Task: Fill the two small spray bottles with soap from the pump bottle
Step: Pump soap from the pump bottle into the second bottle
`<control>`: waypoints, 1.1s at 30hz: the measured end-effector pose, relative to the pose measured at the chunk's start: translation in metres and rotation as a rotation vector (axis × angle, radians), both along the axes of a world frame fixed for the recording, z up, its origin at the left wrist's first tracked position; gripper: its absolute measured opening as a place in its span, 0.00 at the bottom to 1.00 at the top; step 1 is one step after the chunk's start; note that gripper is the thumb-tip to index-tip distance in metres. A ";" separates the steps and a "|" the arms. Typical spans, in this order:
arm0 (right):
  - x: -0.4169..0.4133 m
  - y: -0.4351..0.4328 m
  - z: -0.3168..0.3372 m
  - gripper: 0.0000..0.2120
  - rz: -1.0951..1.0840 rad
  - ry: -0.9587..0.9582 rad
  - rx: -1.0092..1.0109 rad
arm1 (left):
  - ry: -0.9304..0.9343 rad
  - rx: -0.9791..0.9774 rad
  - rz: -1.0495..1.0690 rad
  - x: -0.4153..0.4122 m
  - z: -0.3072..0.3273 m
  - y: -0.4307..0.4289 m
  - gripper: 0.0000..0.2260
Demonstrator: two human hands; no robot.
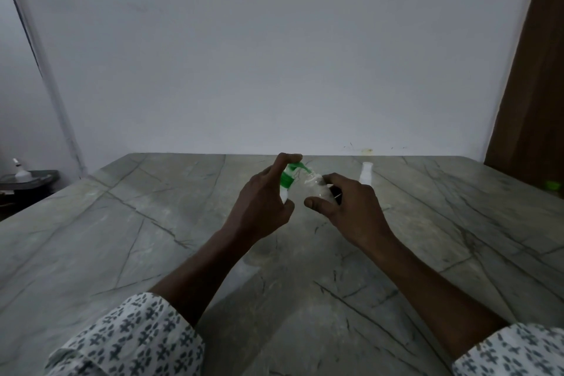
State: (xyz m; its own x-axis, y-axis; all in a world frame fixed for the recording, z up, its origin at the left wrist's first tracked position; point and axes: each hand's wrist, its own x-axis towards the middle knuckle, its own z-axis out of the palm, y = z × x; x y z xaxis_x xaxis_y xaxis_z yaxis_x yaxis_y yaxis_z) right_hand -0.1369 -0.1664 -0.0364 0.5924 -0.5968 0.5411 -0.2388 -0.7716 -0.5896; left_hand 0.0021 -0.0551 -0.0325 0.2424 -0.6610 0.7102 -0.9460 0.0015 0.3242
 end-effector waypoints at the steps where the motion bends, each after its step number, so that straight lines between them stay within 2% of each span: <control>1: 0.000 0.000 0.001 0.26 0.005 -0.011 0.006 | -0.001 0.005 -0.001 0.000 0.000 0.000 0.34; 6: -0.001 0.000 0.001 0.26 0.047 -0.052 0.077 | -0.015 0.025 -0.001 0.001 -0.002 0.000 0.37; 18: -0.002 -0.004 -0.001 0.19 0.061 -0.038 0.108 | -0.012 0.002 0.013 0.000 0.000 0.000 0.29; 22: -0.001 -0.006 0.000 0.16 0.070 -0.032 0.118 | -0.012 0.002 0.020 -0.002 0.000 0.000 0.30; 26: -0.001 -0.010 0.003 0.13 0.135 -0.065 0.238 | -0.010 0.009 0.023 -0.001 0.001 0.000 0.35; 33: -0.005 -0.022 -0.001 0.11 0.338 -0.081 0.432 | -0.002 0.035 0.035 0.001 0.002 -0.001 0.35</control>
State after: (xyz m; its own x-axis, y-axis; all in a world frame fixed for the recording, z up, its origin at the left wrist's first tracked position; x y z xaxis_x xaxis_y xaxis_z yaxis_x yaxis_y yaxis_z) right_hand -0.1416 -0.1886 -0.0371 0.7561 -0.5587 0.3408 0.0392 -0.4813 -0.8757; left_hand 0.0027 -0.0557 -0.0307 0.2644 -0.6768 0.6871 -0.9458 -0.0427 0.3219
